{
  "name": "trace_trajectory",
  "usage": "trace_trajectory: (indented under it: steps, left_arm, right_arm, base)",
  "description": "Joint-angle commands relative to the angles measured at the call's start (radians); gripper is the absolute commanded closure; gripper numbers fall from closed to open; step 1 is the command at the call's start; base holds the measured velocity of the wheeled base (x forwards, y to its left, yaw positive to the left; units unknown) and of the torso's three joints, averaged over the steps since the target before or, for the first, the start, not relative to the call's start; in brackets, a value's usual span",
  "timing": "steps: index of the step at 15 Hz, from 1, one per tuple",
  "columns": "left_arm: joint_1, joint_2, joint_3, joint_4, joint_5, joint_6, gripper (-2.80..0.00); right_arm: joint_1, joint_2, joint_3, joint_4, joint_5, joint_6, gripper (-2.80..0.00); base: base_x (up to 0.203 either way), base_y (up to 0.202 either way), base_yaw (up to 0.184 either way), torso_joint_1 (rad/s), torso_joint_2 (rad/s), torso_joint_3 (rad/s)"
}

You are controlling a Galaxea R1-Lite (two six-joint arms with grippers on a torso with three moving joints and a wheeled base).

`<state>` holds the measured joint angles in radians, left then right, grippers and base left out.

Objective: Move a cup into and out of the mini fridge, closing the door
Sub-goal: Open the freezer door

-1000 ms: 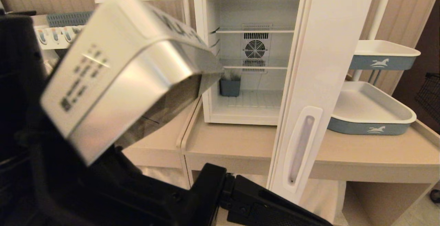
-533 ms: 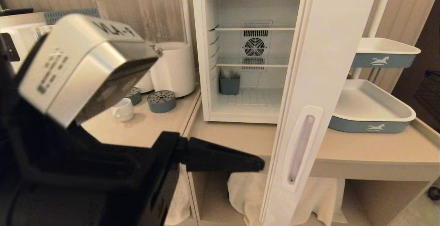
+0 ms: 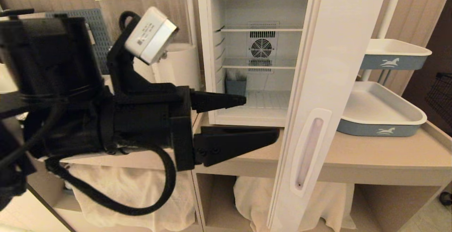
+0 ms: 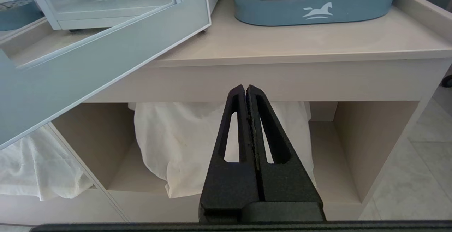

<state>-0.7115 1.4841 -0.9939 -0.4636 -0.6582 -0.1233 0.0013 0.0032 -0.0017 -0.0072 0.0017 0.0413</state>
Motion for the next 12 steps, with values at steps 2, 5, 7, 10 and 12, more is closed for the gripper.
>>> trace_trajectory:
  steps: [2, 5, 7, 10, 12]
  left_arm:
    - [0.0, 0.114, -0.065, 0.004, -0.06, -0.003, -2.8]
    - [0.0, 0.167, -0.116, 0.006, -0.171, -0.051, -2.8]
    - [0.0, 0.178, -0.15, -0.002, -0.265, -0.12, -2.8]
    - [-0.016, 0.19, -0.202, -0.008, -0.284, -0.185, -2.8]
    - [-0.023, 0.19, -0.208, -0.009, -0.285, -0.198, -2.8]
  right_arm:
    - [0.0, 0.001, 0.0, 0.0, 0.0, 0.0, 0.0]
    - [0.0, 0.001, 0.0, 0.0, 0.0, 0.0, 0.0]
    - [0.0, 0.001, 0.0, 0.0, 0.0, 0.0, 0.0]
    - [0.0, 0.001, 0.0, 0.0, 0.0, 0.0, 0.0]
    - [0.0, 0.001, 0.0, 0.0, 0.0, 0.0, 0.0]
  base:
    - [0.0, 0.0, 0.0, 0.0, 0.0, 0.0]
    - [0.0, 0.0, 0.0, 0.0, 0.0, 0.0]
    - [0.0, 0.0, 0.0, 0.0, 0.0, 0.0]
    - [0.0, 0.0, 0.0, 0.0, 0.0, 0.0]
    - [0.0, 0.0, 0.0, 0.0, 0.0, 0.0]
